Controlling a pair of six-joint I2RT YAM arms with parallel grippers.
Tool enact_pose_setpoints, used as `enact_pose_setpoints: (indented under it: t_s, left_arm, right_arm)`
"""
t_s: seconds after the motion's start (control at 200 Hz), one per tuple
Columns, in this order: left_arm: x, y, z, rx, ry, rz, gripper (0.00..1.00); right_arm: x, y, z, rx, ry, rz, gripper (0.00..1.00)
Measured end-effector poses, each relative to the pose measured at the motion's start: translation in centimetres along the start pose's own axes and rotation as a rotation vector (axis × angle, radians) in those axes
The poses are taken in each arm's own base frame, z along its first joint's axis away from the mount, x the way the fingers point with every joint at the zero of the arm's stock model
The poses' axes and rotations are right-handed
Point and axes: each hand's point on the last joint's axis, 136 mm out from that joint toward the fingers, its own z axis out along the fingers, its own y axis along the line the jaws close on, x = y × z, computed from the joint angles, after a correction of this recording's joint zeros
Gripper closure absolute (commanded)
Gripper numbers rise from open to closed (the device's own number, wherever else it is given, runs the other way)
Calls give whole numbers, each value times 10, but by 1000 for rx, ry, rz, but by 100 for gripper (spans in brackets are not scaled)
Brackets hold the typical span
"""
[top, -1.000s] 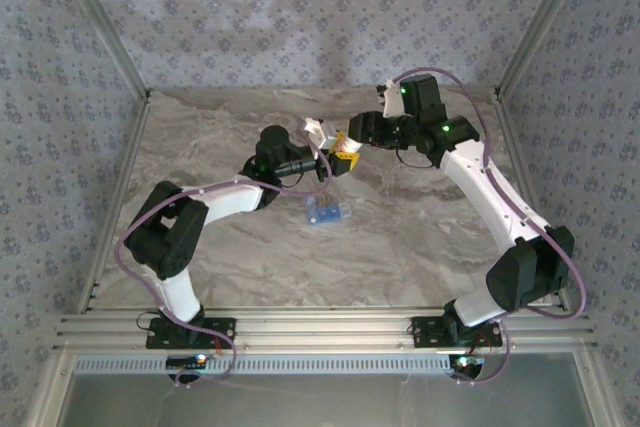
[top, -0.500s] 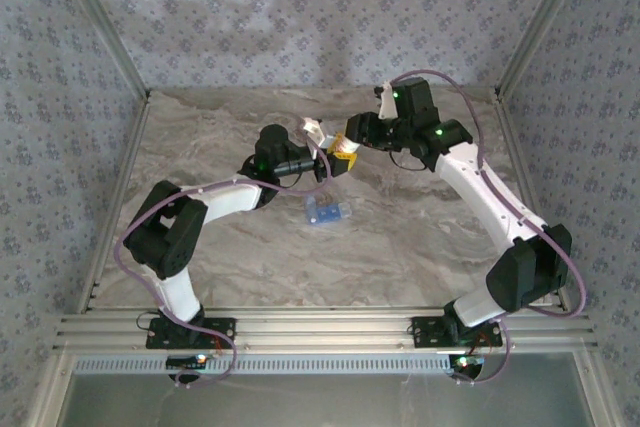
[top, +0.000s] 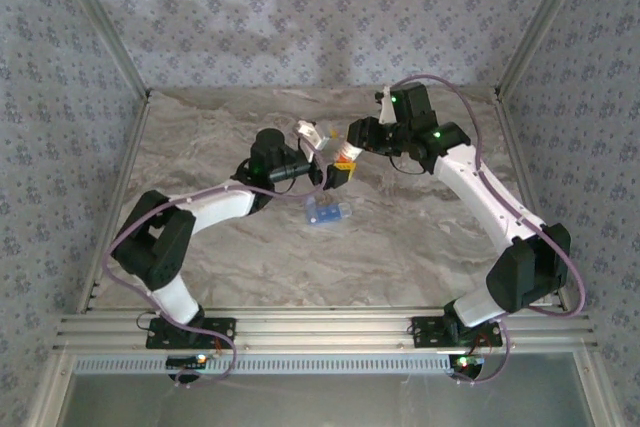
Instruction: Sort the pills into containers
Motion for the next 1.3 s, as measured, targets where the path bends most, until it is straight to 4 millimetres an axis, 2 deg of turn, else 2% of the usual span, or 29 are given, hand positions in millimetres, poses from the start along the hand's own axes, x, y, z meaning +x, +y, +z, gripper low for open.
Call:
enact_pose_setpoints:
  t_s: [0.12, 0.27, 0.4, 0.505, 0.715, 0.875, 1.139, 1.299]
  left_arm:
    - [1, 1, -13, -51, 8, -2, 2]
    - [0, 10, -27, -149, 30, 8, 2]
    - [-6, 27, -45, -292, 45, 16, 2]
    - [-11, 45, -61, -436, 60, 14, 2]
    - [5, 88, -100, -747, 188, -7, 2]
    - [13, 102, -123, -867, 244, -19, 2]
    - [19, 108, -134, -917, 288, -50, 2]
    - [15, 112, -136, -938, 262, -90, 2]
  right_arm:
    - [2, -19, 1, 54, -6, -1, 68]
    - [10, -61, 5, 166, -8, -3, 68]
    - [20, -100, 9, 271, -5, -8, 69]
    - [19, -121, 8, 343, -23, -21, 68]
    - [11, -148, 12, 458, -93, -66, 69]
    - [11, -168, 17, 539, -129, -80, 70]
    - [25, -198, 35, 615, -111, -73, 70]
    - [30, -205, 41, 622, -106, -60, 70]
